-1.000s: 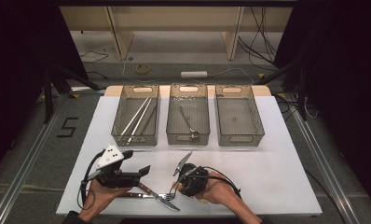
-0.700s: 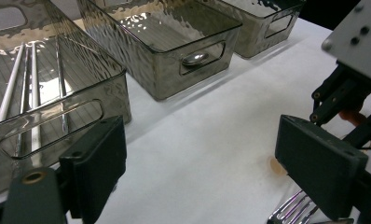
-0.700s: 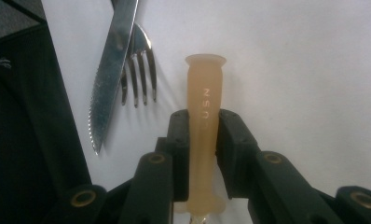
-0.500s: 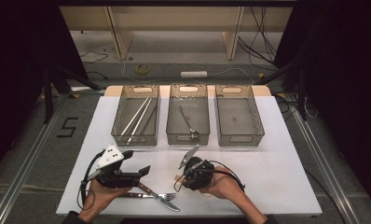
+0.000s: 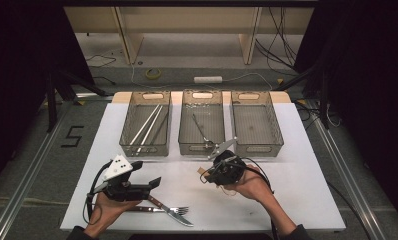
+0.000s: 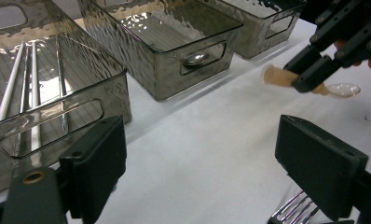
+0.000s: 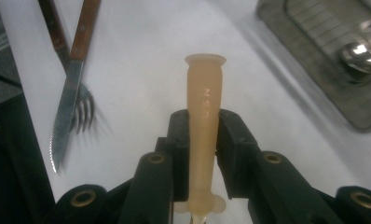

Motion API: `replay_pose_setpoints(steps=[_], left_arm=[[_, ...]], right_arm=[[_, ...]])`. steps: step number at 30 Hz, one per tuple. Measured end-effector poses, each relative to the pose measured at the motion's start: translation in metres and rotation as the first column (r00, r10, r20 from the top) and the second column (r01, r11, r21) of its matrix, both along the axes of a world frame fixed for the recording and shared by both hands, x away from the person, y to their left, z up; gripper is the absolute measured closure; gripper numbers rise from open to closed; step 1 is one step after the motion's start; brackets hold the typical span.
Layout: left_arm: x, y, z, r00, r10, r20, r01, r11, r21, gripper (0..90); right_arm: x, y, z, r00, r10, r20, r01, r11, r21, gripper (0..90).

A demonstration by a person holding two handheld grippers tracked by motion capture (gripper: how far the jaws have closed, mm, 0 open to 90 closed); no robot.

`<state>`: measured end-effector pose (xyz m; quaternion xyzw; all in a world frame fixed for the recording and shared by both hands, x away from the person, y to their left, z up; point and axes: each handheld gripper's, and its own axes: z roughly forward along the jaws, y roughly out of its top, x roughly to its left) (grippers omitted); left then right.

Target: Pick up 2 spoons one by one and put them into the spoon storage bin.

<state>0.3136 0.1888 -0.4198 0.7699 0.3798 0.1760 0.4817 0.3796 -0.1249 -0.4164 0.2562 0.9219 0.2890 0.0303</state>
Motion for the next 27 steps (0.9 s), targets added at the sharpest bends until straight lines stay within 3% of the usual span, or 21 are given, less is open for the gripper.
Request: replay_pose_setpoints(steps=[13, 27], left_arm=[[0.000, 0.000, 0.000, 1.0000, 0.002, 0.001, -0.002, 1.0000, 0.002, 16.1], [0.000, 0.000, 0.000, 1.0000, 0.000, 0.001, 0.000, 1.0000, 0.002, 16.0]], right_arm=[[0.025, -0.019, 0.012, 0.9955, -0.092, 0.023, 0.091, 0.9937, 0.066, 76.0], [0.066, -0.018, 0.045, 0.9806, -0.189, 0.051, 0.178, 0.9699, 0.166, 76.0]])
